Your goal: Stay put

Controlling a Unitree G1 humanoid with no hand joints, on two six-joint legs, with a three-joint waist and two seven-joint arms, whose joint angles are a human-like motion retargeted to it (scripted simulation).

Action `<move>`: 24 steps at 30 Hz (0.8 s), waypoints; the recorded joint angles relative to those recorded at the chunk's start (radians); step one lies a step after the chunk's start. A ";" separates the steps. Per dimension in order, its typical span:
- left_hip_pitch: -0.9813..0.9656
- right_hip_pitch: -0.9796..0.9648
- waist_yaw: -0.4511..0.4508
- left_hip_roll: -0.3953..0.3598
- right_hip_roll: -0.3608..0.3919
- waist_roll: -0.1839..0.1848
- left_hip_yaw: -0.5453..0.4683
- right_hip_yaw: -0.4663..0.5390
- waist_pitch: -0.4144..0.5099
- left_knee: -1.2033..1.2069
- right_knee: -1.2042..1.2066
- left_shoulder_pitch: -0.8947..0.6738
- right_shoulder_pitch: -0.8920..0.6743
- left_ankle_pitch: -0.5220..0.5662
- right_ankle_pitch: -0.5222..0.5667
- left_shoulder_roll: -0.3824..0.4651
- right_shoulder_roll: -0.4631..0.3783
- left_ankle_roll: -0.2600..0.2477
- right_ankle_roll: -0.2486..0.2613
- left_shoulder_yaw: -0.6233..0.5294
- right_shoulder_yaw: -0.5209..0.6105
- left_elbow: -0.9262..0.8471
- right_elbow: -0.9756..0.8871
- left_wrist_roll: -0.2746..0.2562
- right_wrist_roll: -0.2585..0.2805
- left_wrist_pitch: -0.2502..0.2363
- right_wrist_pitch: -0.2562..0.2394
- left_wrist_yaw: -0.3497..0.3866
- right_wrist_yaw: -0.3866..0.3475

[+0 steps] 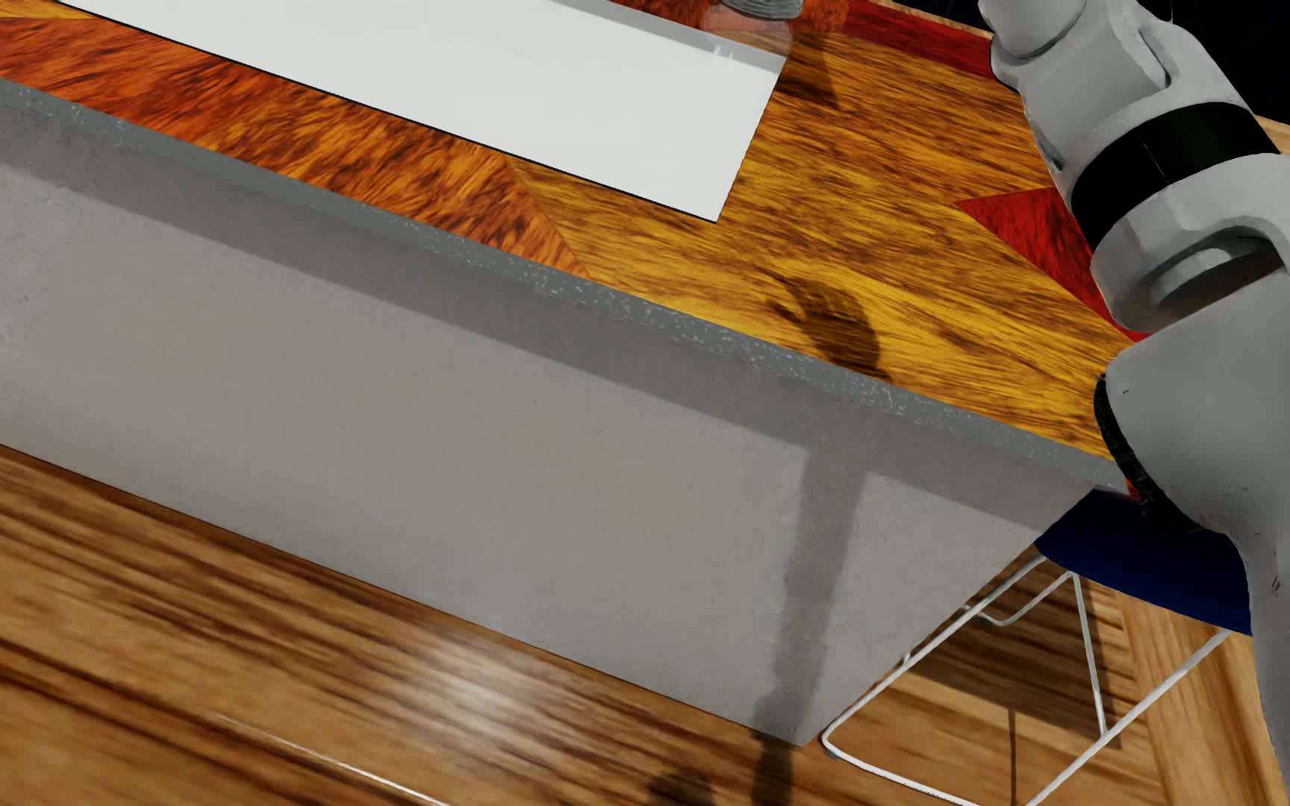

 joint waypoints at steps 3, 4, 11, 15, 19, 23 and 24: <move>0.001 -0.003 0.000 0.000 0.000 0.004 0.000 0.000 -0.001 -0.005 0.001 0.003 -0.004 0.007 0.002 0.002 0.002 0.000 0.000 -0.004 -0.003 0.001 -0.001 0.000 0.000 0.000 0.000 0.000 0.000; 0.001 -0.003 -0.001 0.000 0.000 0.006 0.000 0.000 0.000 -0.009 0.001 0.003 -0.004 0.011 0.003 0.004 0.003 0.000 0.000 -0.008 0.000 0.001 -0.001 0.000 0.000 0.000 0.000 0.000 0.000; -0.003 -0.011 -0.002 0.000 0.000 0.012 0.000 0.000 0.003 -0.012 0.004 -0.006 0.000 0.019 0.006 0.011 0.005 0.000 0.000 -0.014 -0.003 0.005 -0.002 0.000 0.000 0.000 0.000 0.000 0.000; -0.011 -0.017 -0.020 0.000 0.001 0.028 0.000 0.000 -0.004 -0.002 0.005 0.002 0.089 0.001 0.020 -0.004 0.008 0.000 0.000 0.003 -0.245 -0.001 -0.180 0.000 0.000 0.000 0.000 0.000 0.000; -0.016 -0.045 -0.118 0.006 0.019 0.126 0.000 0.000 -0.037 0.008 -0.013 0.080 0.508 -0.039 0.129 -0.092 0.141 0.000 0.000 0.068 -0.494 -0.023 -0.761 0.000 0.000 0.000 0.000 0.000 0.000; -0.017 -0.056 -0.192 0.010 0.029 0.204 0.000 0.000 -0.055 0.027 0.192 0.136 1.070 -0.067 -0.064 -0.157 0.245 0.000 0.000 0.083 -0.379 -0.037 -1.042 0.000 0.000 0.000 0.000 0.000 0.000; -0.017 -0.055 -0.200 0.008 0.026 0.211 0.000 0.000 -0.058 0.028 0.190 0.144 1.180 -0.066 -0.069 -0.163 0.243 0.000 0.000 0.088 -0.314 -0.040 -1.014 0.000 0.000 0.000 0.000 0.000 0.000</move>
